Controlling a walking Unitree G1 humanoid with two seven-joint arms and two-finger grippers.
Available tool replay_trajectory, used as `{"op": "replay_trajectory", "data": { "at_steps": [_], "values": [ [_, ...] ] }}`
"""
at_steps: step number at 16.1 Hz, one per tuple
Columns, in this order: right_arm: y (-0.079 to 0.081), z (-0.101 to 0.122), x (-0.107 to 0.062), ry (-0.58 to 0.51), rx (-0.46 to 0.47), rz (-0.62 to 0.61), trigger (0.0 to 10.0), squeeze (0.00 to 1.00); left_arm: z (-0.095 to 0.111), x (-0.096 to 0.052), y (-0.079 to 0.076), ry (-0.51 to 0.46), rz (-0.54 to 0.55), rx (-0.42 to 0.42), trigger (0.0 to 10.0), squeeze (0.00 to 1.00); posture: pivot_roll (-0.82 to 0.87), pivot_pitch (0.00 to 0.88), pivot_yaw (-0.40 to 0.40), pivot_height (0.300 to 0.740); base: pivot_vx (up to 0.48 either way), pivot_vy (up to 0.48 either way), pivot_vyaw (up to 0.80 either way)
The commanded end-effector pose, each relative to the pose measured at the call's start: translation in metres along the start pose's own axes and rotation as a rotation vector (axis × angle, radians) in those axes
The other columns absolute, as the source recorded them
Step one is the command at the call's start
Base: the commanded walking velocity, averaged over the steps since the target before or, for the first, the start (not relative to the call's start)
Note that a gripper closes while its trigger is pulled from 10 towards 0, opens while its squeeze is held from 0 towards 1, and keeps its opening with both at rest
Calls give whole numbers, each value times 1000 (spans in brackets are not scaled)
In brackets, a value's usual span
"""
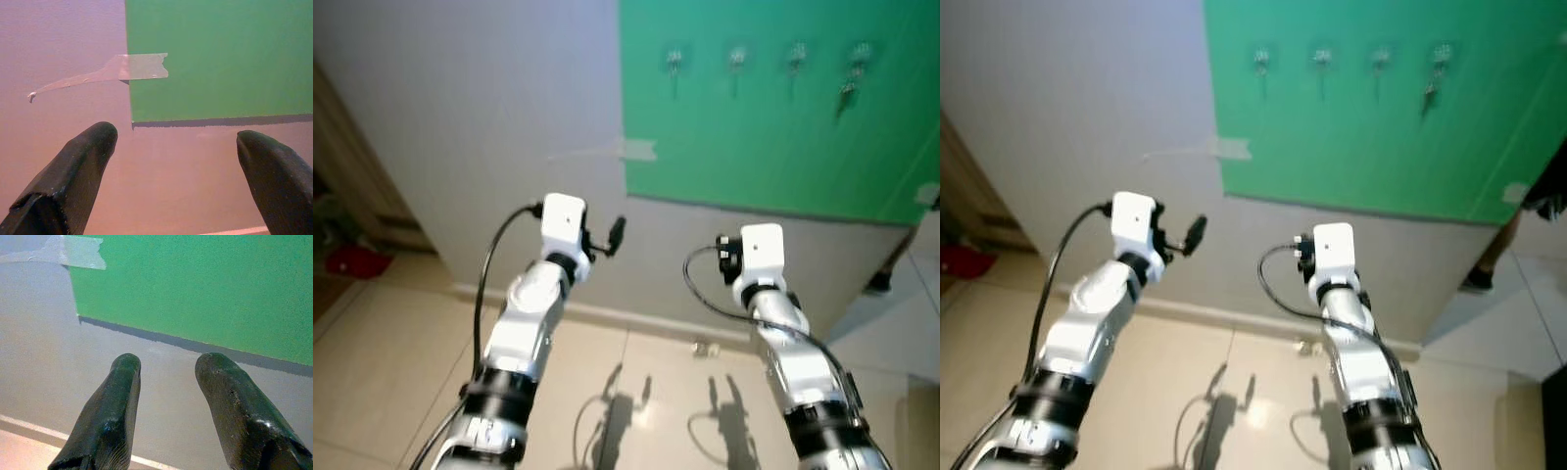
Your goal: Hang keys on a hook
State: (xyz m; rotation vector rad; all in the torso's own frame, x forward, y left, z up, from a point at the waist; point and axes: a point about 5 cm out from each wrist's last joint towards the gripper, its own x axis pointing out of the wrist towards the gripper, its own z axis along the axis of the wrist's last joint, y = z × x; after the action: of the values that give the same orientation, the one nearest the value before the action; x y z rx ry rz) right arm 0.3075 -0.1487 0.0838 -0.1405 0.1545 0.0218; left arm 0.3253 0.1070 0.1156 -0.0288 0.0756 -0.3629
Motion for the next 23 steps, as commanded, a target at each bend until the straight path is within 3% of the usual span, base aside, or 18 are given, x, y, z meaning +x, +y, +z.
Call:
{"op": "replay_trajectory", "data": {
  "at_steps": [1,3,5,7,13,20,21,23],
  "values": [
    [-4,3,0,-10,-14,-8,10000,0,0,1,-5,-6,-17,19,10000,0,-101,0,54,740,0,0,0],
    [-5,2,-1,-9,-12,-14,10000,0,1,1,-6,-12,-27,59,10000,0,-103,0,57,740,0,0,0],
    [-6,1,-2,-7,-2,-15,10000,0,0,0,-9,-18,-41,45,10000,0,-103,0,57,740,0,0,0],
    [-8,0,-2,-4,3,-14,10000,0,0,2,-8,-6,-36,-27,10000,0,-105,0,54,740,0,480,0],
    [-6,0,-7,-15,81,38,10000,0,1,4,-11,-14,-43,-47,10000,0,-118,0,56,740,0,480,0],
    [-8,-3,-9,-3,28,30,10000,0,0,7,-14,-3,-66,-37,10000,0,-139,0,68,740,0,480,0],
    [-7,-3,-9,-7,13,34,10000,0,0,7,-16,-7,-75,7,10000,0,-140,0,68,740,0,0,0],
    [-7,-2,-9,-15,-5,34,10000,0,-1,7,-15,1,-59,-2,10000,0,-145,0,75,740,0,0,0]
  ]
}}
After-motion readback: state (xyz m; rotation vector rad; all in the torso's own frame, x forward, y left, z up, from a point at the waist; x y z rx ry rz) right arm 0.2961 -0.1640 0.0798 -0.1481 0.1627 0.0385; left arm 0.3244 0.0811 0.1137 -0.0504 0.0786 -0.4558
